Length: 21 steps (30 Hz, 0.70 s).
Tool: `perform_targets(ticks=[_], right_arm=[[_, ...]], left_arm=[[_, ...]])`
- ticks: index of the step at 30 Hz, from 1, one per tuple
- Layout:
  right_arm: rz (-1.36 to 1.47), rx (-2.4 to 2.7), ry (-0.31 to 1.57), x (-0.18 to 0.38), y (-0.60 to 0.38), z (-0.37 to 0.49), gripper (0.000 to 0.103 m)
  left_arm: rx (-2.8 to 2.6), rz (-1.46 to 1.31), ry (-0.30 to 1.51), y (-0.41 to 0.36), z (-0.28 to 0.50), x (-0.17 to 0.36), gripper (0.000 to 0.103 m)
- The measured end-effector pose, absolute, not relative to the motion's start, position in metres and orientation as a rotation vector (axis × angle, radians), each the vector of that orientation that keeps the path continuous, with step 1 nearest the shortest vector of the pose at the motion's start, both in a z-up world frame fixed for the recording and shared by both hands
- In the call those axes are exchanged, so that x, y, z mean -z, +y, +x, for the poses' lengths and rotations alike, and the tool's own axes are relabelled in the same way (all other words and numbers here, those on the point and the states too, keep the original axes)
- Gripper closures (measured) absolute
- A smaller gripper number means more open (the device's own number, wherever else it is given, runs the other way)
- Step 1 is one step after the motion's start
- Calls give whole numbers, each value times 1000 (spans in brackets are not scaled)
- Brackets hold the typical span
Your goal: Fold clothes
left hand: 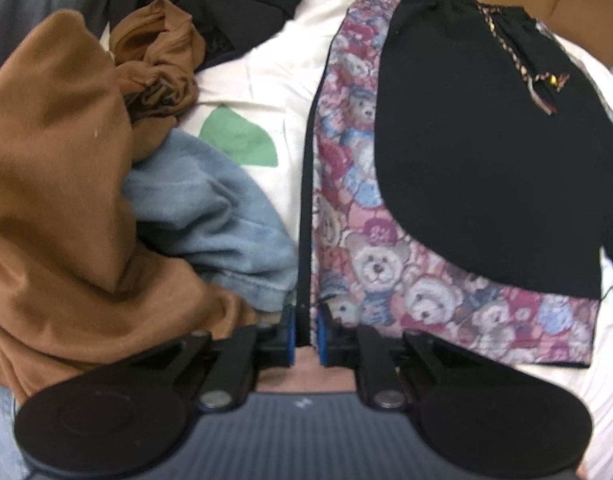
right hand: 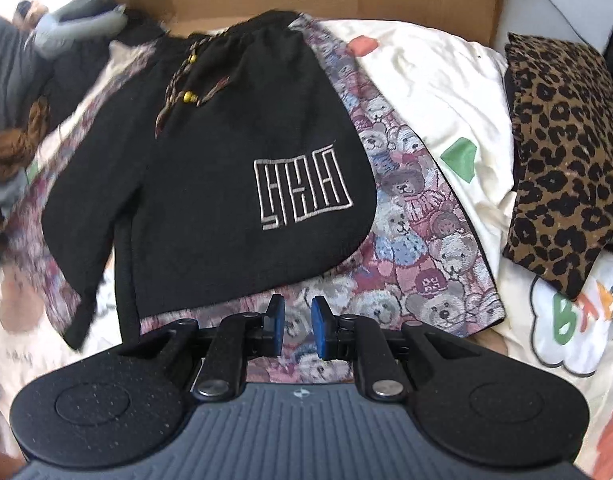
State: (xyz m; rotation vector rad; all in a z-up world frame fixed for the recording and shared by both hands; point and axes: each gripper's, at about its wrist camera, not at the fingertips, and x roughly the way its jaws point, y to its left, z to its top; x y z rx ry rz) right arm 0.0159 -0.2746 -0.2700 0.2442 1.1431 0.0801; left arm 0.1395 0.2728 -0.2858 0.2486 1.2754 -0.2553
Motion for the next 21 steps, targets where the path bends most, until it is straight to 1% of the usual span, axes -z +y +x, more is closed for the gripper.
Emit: perform_targets(ticks=[2, 4, 6, 14, 21], right_arm=[[267, -82, 1127, 269, -275, 19, 81], [274, -96, 1111, 267, -274, 22, 74], [273, -114, 1094, 264, -271, 26, 72], [285, -172, 1040, 255, -262, 41, 71], [340, -242, 1000, 253, -247, 47, 71]], left_arm=[[261, 250, 1280, 266, 139, 279, 92], [266, 252, 1285, 259, 139, 272, 92], [272, 254, 1290, 251, 139, 265, 92], [327, 212, 1297, 208, 133, 242, 92], [386, 190, 1304, 171, 129, 233, 93]])
